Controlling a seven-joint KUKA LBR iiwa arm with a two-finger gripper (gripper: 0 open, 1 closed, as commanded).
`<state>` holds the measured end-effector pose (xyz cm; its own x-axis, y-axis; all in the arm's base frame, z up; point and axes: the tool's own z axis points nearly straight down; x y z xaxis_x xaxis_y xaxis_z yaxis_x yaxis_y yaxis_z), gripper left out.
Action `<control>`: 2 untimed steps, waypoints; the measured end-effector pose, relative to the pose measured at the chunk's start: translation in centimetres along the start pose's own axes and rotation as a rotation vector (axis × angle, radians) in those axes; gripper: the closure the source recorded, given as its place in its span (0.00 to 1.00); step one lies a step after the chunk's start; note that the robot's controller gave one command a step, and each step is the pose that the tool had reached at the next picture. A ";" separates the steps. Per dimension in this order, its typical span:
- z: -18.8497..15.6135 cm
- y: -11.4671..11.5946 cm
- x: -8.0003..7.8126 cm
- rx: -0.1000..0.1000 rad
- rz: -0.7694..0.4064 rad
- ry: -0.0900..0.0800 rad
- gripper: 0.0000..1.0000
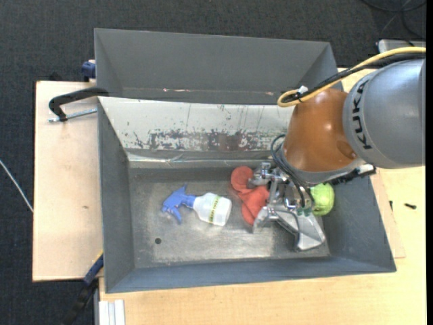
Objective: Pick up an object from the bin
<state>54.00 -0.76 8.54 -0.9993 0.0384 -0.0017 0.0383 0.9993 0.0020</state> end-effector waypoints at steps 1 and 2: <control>-0.4 -1.3 1.3 0.001 0.003 0.000 0.00; 0.9 0.7 -2.0 0.000 -0.078 -0.009 1.00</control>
Offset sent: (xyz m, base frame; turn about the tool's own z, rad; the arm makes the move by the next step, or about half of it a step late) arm 0.0158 0.0058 -0.0154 -0.0789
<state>56.01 -0.09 7.62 -0.9992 -0.0394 -0.0110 -0.0394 0.9992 0.0013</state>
